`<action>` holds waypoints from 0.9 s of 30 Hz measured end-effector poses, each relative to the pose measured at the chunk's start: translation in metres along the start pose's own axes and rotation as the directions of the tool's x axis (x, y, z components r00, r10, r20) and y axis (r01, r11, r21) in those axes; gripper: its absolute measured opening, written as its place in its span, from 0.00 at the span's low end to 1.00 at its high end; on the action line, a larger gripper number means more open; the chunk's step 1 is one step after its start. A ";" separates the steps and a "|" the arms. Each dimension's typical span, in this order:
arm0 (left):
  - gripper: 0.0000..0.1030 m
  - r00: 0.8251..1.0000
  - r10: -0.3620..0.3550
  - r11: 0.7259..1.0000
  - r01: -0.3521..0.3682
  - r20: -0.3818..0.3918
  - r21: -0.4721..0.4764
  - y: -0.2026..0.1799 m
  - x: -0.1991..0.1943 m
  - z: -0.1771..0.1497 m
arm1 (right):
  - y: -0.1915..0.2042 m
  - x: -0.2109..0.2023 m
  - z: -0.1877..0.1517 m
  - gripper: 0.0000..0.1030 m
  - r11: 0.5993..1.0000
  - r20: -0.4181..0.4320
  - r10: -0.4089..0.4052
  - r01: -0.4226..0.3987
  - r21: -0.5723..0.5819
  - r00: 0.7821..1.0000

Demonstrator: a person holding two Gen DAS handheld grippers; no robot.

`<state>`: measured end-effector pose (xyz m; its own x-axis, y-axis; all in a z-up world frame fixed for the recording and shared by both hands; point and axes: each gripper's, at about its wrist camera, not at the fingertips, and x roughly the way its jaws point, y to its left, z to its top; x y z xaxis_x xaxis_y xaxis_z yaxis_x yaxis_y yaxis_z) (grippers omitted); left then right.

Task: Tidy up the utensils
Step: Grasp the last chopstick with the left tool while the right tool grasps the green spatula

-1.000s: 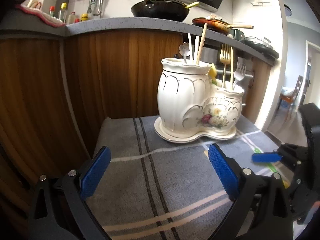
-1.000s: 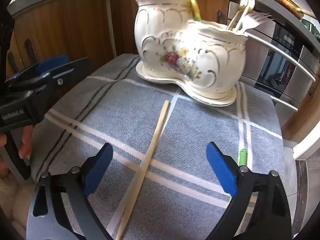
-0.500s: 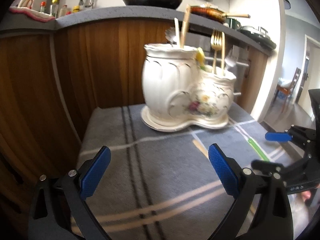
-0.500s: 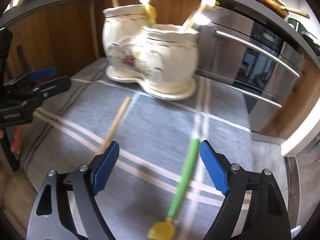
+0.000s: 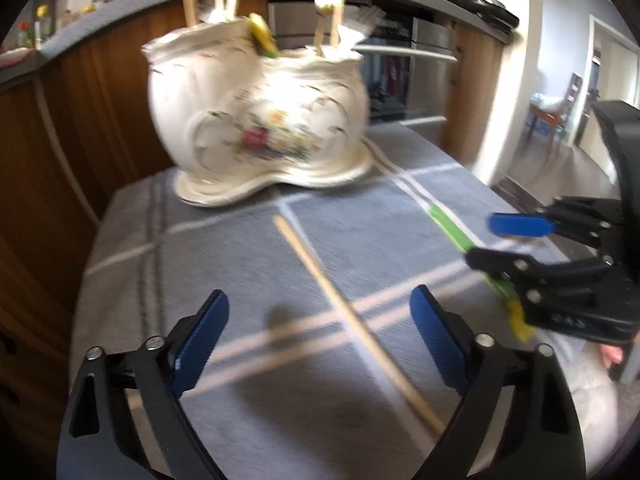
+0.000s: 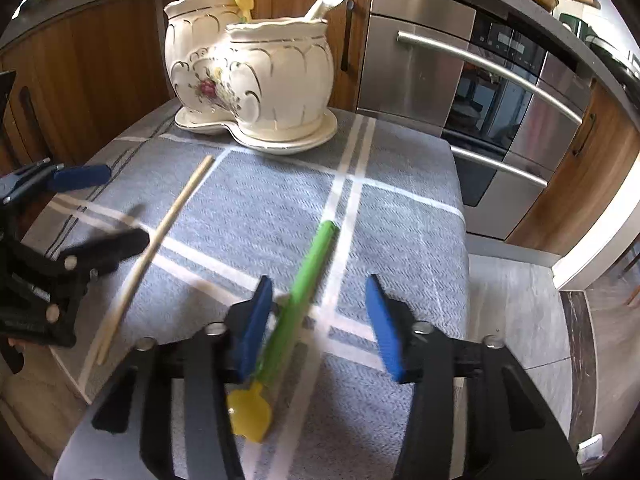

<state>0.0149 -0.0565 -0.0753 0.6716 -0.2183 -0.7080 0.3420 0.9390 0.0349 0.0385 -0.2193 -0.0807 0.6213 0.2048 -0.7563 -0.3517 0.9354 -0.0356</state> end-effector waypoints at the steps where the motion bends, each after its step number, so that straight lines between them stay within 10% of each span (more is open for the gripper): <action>1: 0.78 1.000 -0.005 1.000 0.005 -0.017 0.014 -0.005 0.003 -0.001 | -0.001 0.000 0.000 0.37 1.000 -0.001 0.010 -0.010 0.002 1.000; 9: 0.09 0.996 0.027 0.999 -0.024 -0.080 0.036 0.001 0.010 -0.004 | 0.001 0.002 0.000 0.15 0.998 0.000 0.060 -0.060 0.010 0.998; 27: 0.20 0.994 0.013 0.999 -0.010 -0.110 0.031 0.033 0.013 0.006 | 0.002 0.006 0.004 0.16 0.999 0.012 0.023 -0.023 -0.024 1.000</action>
<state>0.0388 -0.0300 -0.0794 0.5999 -0.1755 -0.7806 0.3557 0.9324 0.0637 0.0445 -0.2149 -0.0831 0.6216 0.2298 -0.7489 -0.3825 0.9233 -0.0342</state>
